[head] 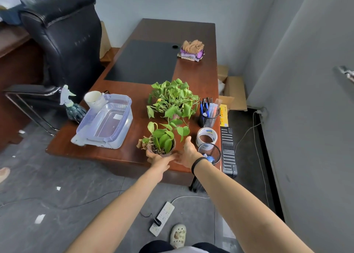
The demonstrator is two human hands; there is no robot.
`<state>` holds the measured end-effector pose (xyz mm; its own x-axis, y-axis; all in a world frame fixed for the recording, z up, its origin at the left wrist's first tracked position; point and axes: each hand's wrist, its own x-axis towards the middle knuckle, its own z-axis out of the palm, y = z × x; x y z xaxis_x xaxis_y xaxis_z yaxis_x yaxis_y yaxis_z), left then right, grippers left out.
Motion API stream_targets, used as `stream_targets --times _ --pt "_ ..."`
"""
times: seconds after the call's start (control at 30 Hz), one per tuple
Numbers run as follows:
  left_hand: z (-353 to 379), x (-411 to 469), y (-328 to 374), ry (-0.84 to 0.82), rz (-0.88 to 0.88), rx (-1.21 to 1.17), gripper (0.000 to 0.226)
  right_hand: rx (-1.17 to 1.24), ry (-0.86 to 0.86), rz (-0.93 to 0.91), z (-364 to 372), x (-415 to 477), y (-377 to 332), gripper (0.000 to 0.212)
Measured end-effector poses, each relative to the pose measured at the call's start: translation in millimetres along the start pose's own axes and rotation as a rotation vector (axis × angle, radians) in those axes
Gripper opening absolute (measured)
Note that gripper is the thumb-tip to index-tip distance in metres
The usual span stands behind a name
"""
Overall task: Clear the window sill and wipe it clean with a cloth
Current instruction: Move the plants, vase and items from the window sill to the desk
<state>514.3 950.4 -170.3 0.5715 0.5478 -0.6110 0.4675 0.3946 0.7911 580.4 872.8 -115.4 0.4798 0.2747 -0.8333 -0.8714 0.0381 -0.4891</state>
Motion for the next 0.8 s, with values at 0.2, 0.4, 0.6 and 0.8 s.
stream_targets --times 0.2,0.4,0.6,0.8 --pt "3.1 -2.2 5.8 -0.057 -0.051 0.056 0.113 -0.009 -0.041 0.025 -2.5 -10.2 -5.1 0.073" --pt "2.2 -1.3 8.8 -0.080 -0.076 0.112 0.121 -0.059 -0.037 -0.012 -10.0 -10.8 -1.8 0.068" --pt "3.3 -3.9 6.3 -0.027 -0.083 0.219 0.116 -0.028 -0.010 -0.011 -15.1 -11.9 0.1 0.069" --pt "1.4 -16.6 11.5 0.067 -0.081 0.378 0.116 -0.072 -0.025 -0.031 -25.2 -24.9 7.3 0.069"
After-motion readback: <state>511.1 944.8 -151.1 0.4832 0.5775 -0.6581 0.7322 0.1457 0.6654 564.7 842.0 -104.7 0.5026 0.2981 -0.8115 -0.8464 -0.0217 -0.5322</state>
